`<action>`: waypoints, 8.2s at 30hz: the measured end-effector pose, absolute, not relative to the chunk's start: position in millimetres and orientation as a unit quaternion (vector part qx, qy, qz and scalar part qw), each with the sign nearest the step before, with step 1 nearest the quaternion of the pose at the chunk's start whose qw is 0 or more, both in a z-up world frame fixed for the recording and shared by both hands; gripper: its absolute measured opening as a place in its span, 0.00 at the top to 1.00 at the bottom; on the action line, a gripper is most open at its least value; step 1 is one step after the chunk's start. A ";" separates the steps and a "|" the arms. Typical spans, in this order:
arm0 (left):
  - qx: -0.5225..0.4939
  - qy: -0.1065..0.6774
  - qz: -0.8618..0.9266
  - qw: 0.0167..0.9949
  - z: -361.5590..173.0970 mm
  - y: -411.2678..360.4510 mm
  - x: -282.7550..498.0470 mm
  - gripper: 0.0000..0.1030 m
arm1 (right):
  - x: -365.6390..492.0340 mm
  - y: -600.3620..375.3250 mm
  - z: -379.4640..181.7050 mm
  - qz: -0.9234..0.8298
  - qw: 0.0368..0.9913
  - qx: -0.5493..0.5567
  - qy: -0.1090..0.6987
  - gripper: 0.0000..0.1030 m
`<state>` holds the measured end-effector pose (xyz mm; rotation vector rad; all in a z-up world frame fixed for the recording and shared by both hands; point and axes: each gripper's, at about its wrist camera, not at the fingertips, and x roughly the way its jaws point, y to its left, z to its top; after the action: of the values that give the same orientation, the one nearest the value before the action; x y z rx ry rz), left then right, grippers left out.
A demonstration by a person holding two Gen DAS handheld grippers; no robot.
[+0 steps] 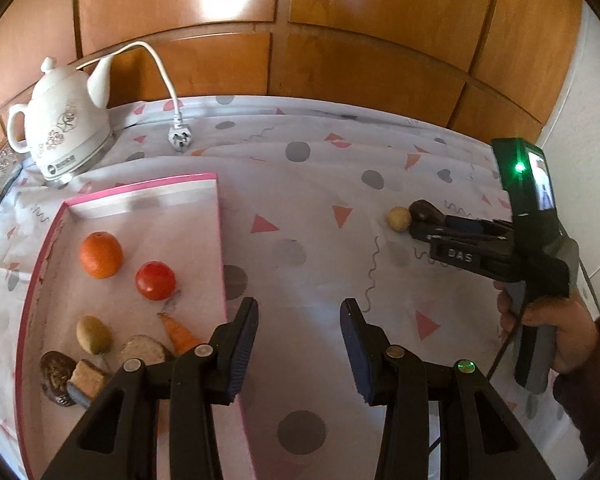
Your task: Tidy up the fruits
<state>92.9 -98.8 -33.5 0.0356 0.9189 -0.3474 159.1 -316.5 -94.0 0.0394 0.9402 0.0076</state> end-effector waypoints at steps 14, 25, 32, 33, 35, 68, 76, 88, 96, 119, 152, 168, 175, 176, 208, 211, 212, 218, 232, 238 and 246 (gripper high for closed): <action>0.019 0.457 -0.190 0.869 -41.8 -137.7 117.4 0.58 | 137.4 -331.0 -94.2 -0.021 0.892 0.041 0.450 0.57; 0.019 0.469 -0.220 0.855 -54.8 -188.1 154.2 0.58 | 95.3 -343.2 -95.1 -0.058 0.898 0.058 0.432 0.56; 0.034 0.473 -0.222 0.852 -64.7 -215.7 178.6 0.58 | 93.0 -347.3 -96.4 -0.054 0.900 0.069 0.427 0.56; 0.037 0.473 -0.223 0.852 -65.9 -218.5 180.8 0.58 | 92.4 -348.1 -96.6 -0.053 0.900 0.070 0.426 0.56; 0.046 0.469 -0.224 0.853 -68.2 -226.0 184.9 0.58 | 93.2 -348.0 -96.8 -0.053 0.901 0.072 0.425 0.56; 0.024 0.445 -0.173 0.879 -82.5 -145.7 88.4 0.76 | 64.1 -324.6 -93.5 -0.053 0.900 0.066 0.427 0.57; 0.036 0.425 -0.170 0.888 -85.6 -146.8 83.8 0.75 | 40.5 -302.1 -97.1 -0.053 0.907 0.050 0.415 0.56; 0.041 0.416 -0.171 0.892 -88.1 -147.2 82.6 0.75 | 38.7 -304.6 -99.6 -0.052 0.912 0.057 0.404 0.56; 0.045 0.416 -0.171 0.892 -86.6 -147.8 82.4 0.75 | 38.1 -305.4 -99.6 -0.051 0.912 0.060 0.402 0.56; -0.063 0.389 -0.072 0.916 -14.0 0.7 111.8 0.75 | 40.7 -297.8 -99.1 -0.065 0.911 0.032 0.406 0.57; -0.056 0.398 0.005 0.916 -34.1 61.4 61.9 0.61 | 45.2 -279.4 -93.0 -0.059 0.904 0.013 0.422 0.57; -0.068 0.382 0.026 0.921 -26.9 84.2 42.4 0.61 | 50.8 -161.3 -59.8 0.124 0.903 -0.030 0.410 0.57; -0.069 0.378 0.028 0.923 -26.2 87.1 37.3 0.61 | 42.9 -112.4 -44.0 0.193 0.896 -0.061 0.395 0.57; -0.070 0.378 0.028 0.923 -26.2 87.6 37.1 0.61 | 42.1 -105.8 -42.1 0.202 0.894 -0.065 0.394 0.57; -0.083 0.353 0.050 0.931 -10.4 100.9 21.8 0.37 | 53.2 -60.3 -38.1 0.240 0.882 -0.061 0.402 0.44; -0.084 0.347 0.049 0.933 -6.2 99.0 17.3 0.34 | 45.7 -66.7 -31.1 0.227 0.892 -0.043 0.388 0.44; -0.083 0.345 0.047 0.934 -4.7 97.7 15.4 0.33 | 43.3 -68.8 -29.0 0.221 0.896 -0.037 0.383 0.44; -0.078 0.325 0.038 0.942 6.4 86.7 1.2 0.14 | 29.3 -78.7 -19.4 0.180 0.916 -0.020 0.359 0.44; -0.064 0.318 0.048 0.945 15.2 72.0 -7.4 0.00 | 23.4 -92.7 -19.7 0.143 0.923 -0.008 0.356 0.45; -0.044 0.312 0.064 0.947 17.6 67.2 -9.3 0.00 | 21.6 -94.4 -20.7 0.141 0.923 -0.004 0.357 0.45; -0.043 0.308 0.069 0.948 17.5 67.9 -11.2 0.00 | 19.6 -95.2 -19.0 0.142 0.925 -0.004 0.352 0.45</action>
<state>-11.2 67.9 17.5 -0.0885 0.6272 0.1400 19.6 -95.2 -19.0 -0.0074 0.7228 0.2920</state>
